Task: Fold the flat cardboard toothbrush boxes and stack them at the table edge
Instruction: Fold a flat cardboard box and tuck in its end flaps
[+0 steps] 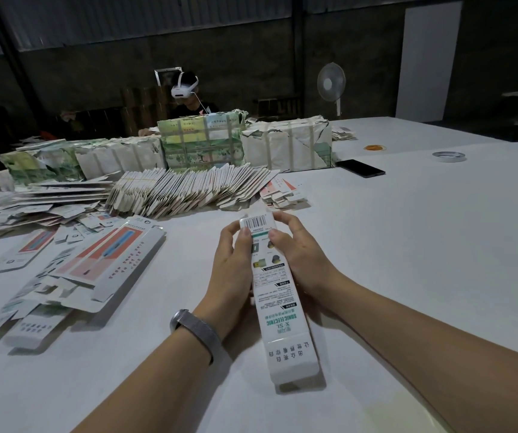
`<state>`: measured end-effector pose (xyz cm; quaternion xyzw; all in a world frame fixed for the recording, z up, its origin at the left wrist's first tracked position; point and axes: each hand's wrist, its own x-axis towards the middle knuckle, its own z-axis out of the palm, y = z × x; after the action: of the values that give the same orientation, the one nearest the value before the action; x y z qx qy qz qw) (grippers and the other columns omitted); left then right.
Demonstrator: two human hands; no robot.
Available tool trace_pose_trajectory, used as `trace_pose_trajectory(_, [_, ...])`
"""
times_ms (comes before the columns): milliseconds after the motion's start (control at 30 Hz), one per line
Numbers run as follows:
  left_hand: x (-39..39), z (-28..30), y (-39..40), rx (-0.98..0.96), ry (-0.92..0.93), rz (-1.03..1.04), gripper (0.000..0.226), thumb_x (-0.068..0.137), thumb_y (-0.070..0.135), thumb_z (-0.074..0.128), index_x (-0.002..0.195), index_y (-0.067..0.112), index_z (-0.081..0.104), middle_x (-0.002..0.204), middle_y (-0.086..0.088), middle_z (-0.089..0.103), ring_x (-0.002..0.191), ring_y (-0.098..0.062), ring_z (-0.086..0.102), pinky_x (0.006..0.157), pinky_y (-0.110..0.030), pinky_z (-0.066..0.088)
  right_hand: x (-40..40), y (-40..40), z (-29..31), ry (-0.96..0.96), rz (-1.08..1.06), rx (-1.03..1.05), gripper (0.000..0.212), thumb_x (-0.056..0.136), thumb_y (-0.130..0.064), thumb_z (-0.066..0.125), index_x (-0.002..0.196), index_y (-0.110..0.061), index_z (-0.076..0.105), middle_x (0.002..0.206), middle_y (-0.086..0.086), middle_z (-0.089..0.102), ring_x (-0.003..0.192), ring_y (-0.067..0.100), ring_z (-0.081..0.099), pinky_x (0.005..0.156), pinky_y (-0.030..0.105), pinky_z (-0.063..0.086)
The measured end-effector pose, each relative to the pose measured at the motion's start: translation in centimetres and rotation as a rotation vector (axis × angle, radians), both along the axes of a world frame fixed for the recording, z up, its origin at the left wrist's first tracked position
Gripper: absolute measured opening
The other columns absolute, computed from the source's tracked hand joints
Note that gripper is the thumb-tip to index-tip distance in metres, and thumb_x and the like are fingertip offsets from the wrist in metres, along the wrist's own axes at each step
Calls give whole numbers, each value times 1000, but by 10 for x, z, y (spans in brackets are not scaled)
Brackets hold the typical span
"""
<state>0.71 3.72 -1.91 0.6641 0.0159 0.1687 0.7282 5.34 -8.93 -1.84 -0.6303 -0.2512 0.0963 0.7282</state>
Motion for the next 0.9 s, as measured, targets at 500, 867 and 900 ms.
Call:
trace_pose_trajectory(500, [-1, -2, -2, 118, -11, -48, 12, 109, 29, 40, 116, 27, 50, 77, 5, 76, 66, -11, 71, 56, -24, 53, 8, 2, -2, 76, -69, 51, 36, 81, -37, 52, 110, -15, 49, 85, 13, 74, 71, 25, 68, 73, 46, 51])
trace_pose_trajectory(867, [-6, 3, -5, 124, 33, -93, 13, 110, 30, 38, 117, 25, 48, 76, 4, 75, 65, -10, 71, 53, -22, 52, 12, -2, -1, 116, -98, 113, 19, 79, -29, 63, 93, -17, 57, 89, 13, 69, 70, 22, 71, 53, 31, 56])
trace_pose_trajectory(900, [-6, 3, -5, 120, 38, -99, 12, 110, 31, 38, 117, 25, 46, 74, 5, 75, 63, -9, 70, 52, -21, 52, 11, -3, -1, 113, -101, 120, 15, 80, -28, 63, 91, -19, 59, 90, 12, 70, 71, 22, 72, 54, 32, 56])
